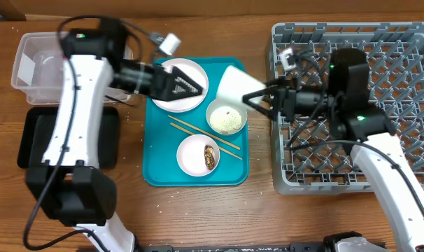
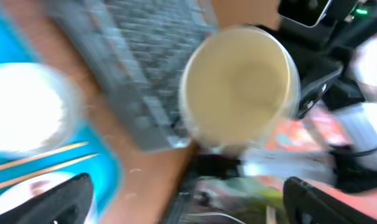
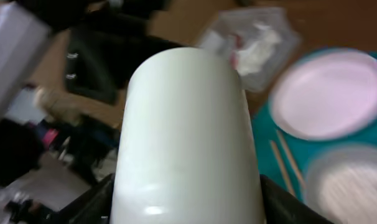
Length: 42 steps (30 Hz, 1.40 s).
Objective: Sort waste into correct bins and load items into the dishwasher
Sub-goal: 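Place the white cup upside down in the dish rack with right gripper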
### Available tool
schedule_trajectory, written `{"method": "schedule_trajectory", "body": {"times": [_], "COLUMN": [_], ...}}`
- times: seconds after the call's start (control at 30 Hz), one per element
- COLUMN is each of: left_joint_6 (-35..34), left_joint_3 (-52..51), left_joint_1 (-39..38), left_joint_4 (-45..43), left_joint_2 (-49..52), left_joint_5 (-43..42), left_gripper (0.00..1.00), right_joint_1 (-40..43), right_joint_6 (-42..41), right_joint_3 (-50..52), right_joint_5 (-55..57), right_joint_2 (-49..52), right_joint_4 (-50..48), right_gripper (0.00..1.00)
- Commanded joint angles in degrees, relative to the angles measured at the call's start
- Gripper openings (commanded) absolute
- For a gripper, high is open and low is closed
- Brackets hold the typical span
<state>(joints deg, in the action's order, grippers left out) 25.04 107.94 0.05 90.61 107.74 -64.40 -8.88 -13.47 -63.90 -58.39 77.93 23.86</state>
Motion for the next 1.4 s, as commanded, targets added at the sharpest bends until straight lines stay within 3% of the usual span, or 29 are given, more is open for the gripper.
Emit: {"method": "schedule_trajectory", "body": {"times": [0.0, 0.3, 0.53, 0.87, 1.07, 1.17, 1.27, 1.37], "left_joint_6": [-2.67, -3.13, -3.48, -4.52, -4.52, -4.50, -4.50, -4.50], "left_joint_3": [-0.11, -0.11, -0.11, -0.11, -0.11, -0.11, -0.11, -0.11], "left_joint_1": [4.66, 9.77, 8.87, 8.87, 8.87, 8.87, 8.87, 8.87], "left_joint_4": [-1.22, -3.82, -4.66, -5.92, -6.05, -6.05, -6.08, -6.08], "left_joint_2": [-0.35, -0.35, -0.35, -0.35, -0.35, -0.35, -0.33, -0.33], "left_joint_5": [11.98, 18.05, 28.04, 29.05, 29.05, 29.07, 29.05, 29.05], "left_gripper": [1.00, 1.00, 1.00, 1.00, 1.00, 1.00, 1.00, 1.00], "right_joint_1": [2.25, 3.32, 3.32, 0.22, -1.79, -1.84, -1.84, -1.84], "right_joint_6": [-0.28, -1.64, -1.81, -1.79, -1.79, -1.81, -1.79, -1.75], "right_joint_3": [-0.31, -10.01, -10.84, -6.56, -6.56, -6.56, -6.75, -8.31], "right_joint_5": [14.88, 47.39, 58.62, 58.73, 58.31, 57.88, 57.57, 55.84], "right_joint_2": [-2.58, -6.84, -5.27, 3.54, 7.17, 8.46, 8.46, 8.44], "right_joint_4": [6.08, 38.91, 51.23, 49.33, 48.87, 48.87, 48.76, 48.96], "right_gripper": [0.47, 0.47, 0.48, 0.48, 0.62, 0.65, 0.84, 0.84]}}
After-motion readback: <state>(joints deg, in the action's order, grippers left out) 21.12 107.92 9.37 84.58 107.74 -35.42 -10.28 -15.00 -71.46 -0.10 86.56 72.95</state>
